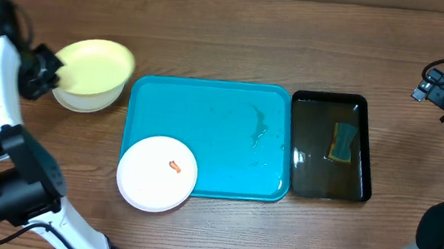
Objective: Clean dirty plates on tray and stack at the side
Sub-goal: 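Carry the yellow-rimmed plate left and stack it on the white plate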
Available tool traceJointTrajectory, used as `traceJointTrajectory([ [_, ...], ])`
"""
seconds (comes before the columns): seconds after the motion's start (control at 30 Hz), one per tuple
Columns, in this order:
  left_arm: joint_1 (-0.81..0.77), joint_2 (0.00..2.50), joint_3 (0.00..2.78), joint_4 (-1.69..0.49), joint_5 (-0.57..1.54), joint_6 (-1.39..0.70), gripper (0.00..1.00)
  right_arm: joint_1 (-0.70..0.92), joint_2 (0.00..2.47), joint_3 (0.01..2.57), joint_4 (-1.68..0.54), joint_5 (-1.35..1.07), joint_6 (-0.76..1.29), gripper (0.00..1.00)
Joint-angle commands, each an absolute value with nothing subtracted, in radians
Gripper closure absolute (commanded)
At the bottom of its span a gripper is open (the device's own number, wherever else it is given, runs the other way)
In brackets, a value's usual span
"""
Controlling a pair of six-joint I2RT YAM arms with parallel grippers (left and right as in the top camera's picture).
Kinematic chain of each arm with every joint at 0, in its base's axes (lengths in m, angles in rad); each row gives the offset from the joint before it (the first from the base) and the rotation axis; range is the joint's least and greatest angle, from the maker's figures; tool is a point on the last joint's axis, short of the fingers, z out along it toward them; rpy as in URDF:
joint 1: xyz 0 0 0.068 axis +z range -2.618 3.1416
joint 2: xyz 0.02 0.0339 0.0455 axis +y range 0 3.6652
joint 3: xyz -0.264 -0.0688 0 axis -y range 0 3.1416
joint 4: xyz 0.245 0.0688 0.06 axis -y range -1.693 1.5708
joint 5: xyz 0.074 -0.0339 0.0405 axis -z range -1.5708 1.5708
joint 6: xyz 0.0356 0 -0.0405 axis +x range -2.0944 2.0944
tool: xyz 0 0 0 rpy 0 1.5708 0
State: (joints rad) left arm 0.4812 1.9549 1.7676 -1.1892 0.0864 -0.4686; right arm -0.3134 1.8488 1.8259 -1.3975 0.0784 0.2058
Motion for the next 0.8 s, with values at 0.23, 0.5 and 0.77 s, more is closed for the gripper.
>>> traceJointTrajectory([
  [0.23, 0.521, 1.942, 1.785, -1.167, -0.059, -0.446, 0.96, -0.315, 1.841, 1.839, -1.393, 0.085, 0.21, 0.0],
  [0.5, 0.487, 1.942, 1.708, -1.088, -0.06, -0.446, 0.96, -0.315, 1.841, 1.839, -1.393, 0.085, 0.21, 0.0],
  [0.77, 0.483, 1.942, 1.655, -1.015, -0.06, -0.445, 0.96, -0.315, 1.841, 1.839, -1.393, 0.085, 0.21, 0.0],
])
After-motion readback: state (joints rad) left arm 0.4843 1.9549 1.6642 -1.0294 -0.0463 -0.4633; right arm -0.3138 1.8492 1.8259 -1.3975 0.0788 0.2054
